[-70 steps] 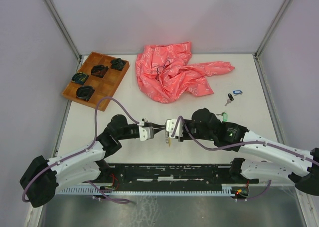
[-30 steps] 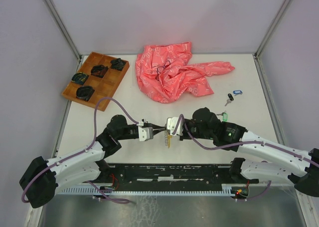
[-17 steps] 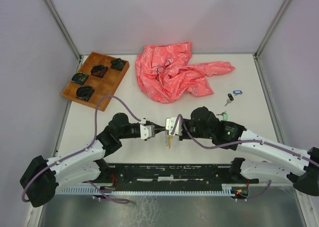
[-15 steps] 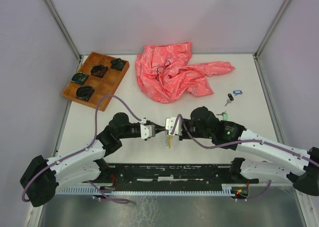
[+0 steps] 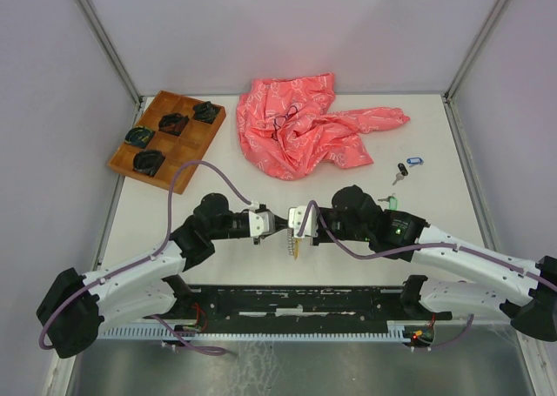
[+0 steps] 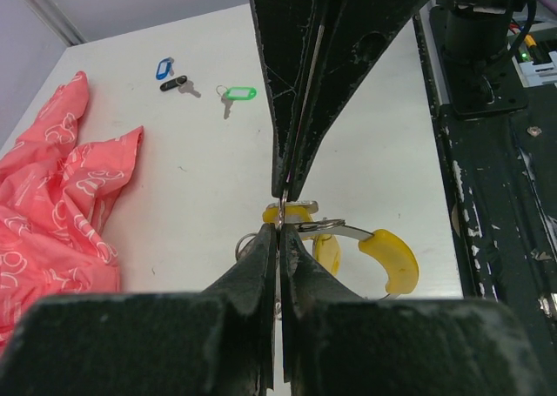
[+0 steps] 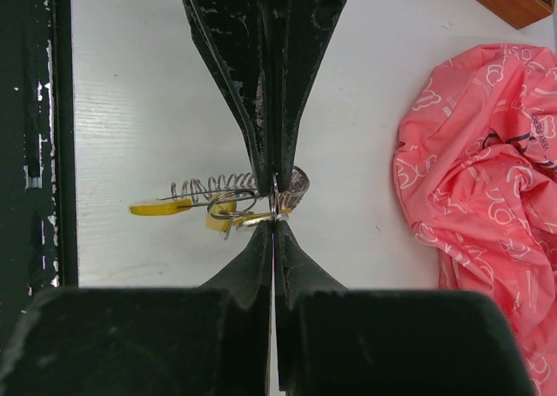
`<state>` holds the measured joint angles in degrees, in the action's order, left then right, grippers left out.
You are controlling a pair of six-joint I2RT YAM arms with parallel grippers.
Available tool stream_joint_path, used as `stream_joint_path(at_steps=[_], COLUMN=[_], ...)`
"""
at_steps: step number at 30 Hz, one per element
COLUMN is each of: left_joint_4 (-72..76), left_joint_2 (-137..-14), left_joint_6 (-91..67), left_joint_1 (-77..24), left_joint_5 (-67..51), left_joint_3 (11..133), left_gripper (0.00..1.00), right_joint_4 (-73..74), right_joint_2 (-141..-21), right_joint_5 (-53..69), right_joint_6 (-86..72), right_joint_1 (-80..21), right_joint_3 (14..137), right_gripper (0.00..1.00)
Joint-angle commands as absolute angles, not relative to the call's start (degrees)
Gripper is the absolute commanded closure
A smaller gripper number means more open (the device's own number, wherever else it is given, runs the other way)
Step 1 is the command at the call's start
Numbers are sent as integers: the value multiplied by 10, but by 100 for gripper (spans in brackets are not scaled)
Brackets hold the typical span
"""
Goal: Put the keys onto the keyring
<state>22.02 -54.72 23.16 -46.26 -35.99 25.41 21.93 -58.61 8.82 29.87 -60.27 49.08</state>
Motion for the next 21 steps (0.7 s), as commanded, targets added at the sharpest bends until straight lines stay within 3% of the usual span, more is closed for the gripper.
stream_joint_path(at_steps=[1,13,21], left_joint_4=[220,211,317], left_joint_2=[-548,-536,-508], left_joint_6=[192,79,2], left_joint_1=[-464,-464,-464], left_joint_5=[-341,-263,-276], left_joint_3=[283,294,246], left_gripper=[97,97,97], right_joint_4=[185,193,167], right_joint_2=[-576,-565,-563], right_joint_5=[96,93,55], right_joint_6=[315,347,321], right_joint_1=[-606,-608,-608], right_joint_3=[519,496,476], right_gripper=[99,99,99])
